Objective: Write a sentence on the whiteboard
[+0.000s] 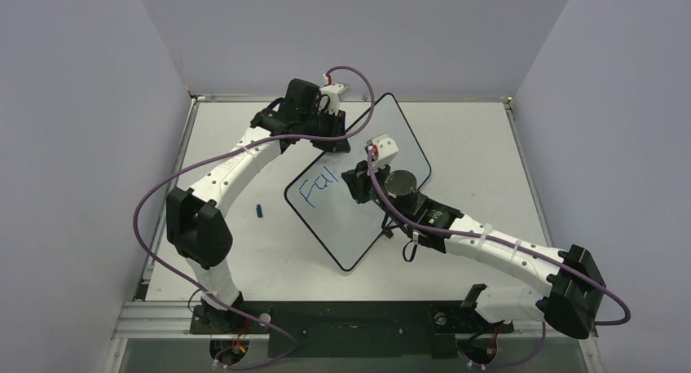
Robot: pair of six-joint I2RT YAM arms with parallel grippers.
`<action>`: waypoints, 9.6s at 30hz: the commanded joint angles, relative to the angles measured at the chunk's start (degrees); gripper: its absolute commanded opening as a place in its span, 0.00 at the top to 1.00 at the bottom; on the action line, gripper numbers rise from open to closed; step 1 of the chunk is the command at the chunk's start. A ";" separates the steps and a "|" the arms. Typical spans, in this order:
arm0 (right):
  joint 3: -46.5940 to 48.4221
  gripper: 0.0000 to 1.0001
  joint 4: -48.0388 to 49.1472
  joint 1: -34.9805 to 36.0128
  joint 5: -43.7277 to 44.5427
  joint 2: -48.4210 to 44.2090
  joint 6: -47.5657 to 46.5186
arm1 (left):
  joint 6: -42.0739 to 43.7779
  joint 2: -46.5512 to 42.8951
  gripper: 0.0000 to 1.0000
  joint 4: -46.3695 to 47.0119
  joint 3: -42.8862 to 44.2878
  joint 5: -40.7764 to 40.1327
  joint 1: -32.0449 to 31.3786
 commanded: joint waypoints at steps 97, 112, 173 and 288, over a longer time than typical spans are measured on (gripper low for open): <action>7.12 1.00 5.18 -0.13 2.13 7.05 1.25 | 2.24 -5.32 1.00 3.09 1.36 -2.34 -0.41; 7.44 1.00 4.82 -2.37 5.34 8.31 1.07 | 2.18 -5.24 1.00 3.07 1.43 -2.31 -0.65; 0.78 1.00 6.20 -1.09 2.60 4.89 5.67 | 2.22 -5.93 1.00 3.23 1.17 -2.64 -0.94; -14.53 1.00 5.74 -3.23 -10.94 -19.61 -0.06 | 2.37 -12.85 1.00 13.54 -12.25 -3.51 2.93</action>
